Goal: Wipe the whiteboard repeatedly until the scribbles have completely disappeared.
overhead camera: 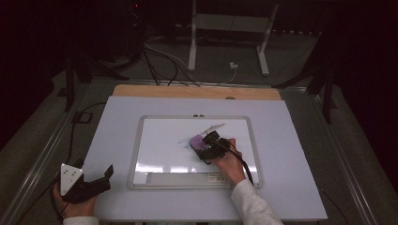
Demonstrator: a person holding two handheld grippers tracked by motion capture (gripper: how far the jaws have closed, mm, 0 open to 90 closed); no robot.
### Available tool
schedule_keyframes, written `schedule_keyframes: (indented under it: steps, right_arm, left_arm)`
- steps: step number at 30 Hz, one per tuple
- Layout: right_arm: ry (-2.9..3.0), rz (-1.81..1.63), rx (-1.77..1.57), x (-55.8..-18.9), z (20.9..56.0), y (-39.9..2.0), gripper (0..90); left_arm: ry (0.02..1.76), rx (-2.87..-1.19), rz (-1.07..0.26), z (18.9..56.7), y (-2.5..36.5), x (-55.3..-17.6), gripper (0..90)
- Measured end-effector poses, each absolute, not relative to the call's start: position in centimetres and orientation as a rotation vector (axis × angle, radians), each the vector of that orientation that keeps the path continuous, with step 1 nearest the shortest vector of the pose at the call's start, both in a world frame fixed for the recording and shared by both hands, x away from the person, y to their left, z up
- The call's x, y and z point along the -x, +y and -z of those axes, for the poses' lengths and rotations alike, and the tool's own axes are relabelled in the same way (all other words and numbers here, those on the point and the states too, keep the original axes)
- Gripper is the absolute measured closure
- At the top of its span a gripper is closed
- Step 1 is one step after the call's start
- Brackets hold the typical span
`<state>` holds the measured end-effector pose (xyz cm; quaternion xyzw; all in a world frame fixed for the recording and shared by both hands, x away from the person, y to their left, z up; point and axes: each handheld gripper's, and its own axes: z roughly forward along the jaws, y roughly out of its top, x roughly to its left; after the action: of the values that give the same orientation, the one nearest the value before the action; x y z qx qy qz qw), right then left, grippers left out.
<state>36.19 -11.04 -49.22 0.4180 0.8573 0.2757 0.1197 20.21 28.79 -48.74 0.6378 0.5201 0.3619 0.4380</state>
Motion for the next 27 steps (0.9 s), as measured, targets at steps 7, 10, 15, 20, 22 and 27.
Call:
schedule_keyframes:
  steps: [7, 10, 15, 20, 22, 27]
  right_arm:
    - [2.345, -0.764, -1.389, -37.5, 49.4, -12.1, 41.4]
    - [2.492, -0.85, -1.276, -36.7, 49.4, -10.6, 41.4]
    - [2.665, -0.825, -1.06, -35.3, 49.0, -8.2, 41.5]
    - [2.468, -0.781, -1.295, -37.3, 49.2, -10.7, 41.4]
    - [2.421, -0.788, -1.371, -37.9, 49.3, -11.5, 41.4]
    - [2.516, -0.82, -1.242, -36.8, 49.3, -9.8, 41.3]
  left_arm:
    - [1.29, -1.595, -0.897, 48.8, 28.6, -20.3, 0.5]
    - [1.289, -1.596, -0.899, 48.7, 28.6, -20.3, 0.5]
    - [1.294, -1.591, -0.899, 48.8, 28.7, -20.3, 0.5]
    - [1.294, -1.582, -0.902, 48.7, 28.9, -20.2, 0.5]
    - [1.296, -1.586, -0.899, 48.8, 28.8, -20.3, 0.5]
    - [1.288, -1.597, -0.9, 48.7, 28.6, -20.3, 0.5]
